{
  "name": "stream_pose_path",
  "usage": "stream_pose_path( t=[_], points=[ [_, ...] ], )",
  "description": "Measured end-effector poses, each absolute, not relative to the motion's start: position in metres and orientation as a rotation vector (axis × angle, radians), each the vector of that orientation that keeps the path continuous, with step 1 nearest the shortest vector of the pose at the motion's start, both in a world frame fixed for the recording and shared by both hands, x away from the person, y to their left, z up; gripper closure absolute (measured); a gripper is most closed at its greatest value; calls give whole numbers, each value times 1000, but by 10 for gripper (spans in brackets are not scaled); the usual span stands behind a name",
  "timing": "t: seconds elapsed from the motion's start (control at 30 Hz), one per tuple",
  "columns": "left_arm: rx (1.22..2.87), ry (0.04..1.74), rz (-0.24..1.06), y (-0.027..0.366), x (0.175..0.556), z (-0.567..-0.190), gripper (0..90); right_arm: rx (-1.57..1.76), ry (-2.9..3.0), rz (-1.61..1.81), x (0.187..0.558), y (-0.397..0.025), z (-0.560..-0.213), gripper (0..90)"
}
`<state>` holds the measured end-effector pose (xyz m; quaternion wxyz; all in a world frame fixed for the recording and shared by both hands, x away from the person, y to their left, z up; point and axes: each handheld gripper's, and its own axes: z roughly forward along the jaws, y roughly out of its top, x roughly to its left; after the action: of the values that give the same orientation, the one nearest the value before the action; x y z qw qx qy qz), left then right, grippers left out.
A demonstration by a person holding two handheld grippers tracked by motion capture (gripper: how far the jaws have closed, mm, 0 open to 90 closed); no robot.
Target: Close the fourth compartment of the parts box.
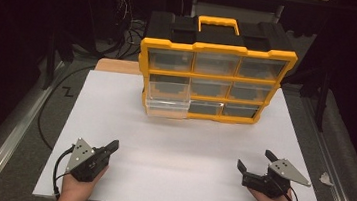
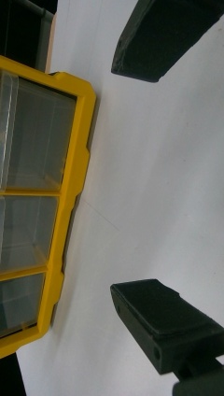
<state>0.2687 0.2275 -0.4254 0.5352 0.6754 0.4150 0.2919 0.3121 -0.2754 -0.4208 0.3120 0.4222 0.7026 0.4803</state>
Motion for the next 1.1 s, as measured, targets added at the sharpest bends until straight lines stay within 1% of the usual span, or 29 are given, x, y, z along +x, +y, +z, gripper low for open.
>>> stream_pose_path(
  t=[0.2,0.37,0.6,0.7,0.93,1.1],
  points=[
    [1567,972,713,227,266,-425,897,1119,1857,1267,313,-275,-420,10],
    [1537,962,692,223,265,-421,896,1104,1867,1268,313,-273,-420,9],
    [1537,965,662,214,270,-414,896,1089,1875,1266,312,-274,-419,9],
    [1551,952,639,202,276,-407,896,1084,1881,1264,313,-275,-418,9],
    [1555,941,643,179,289,-398,897,1077,1891,1258,313,-272,-418,9],
    [1537,907,639,156,302,-382,896,1060,1904,1255,313,-269,-418,8]
  ],
)
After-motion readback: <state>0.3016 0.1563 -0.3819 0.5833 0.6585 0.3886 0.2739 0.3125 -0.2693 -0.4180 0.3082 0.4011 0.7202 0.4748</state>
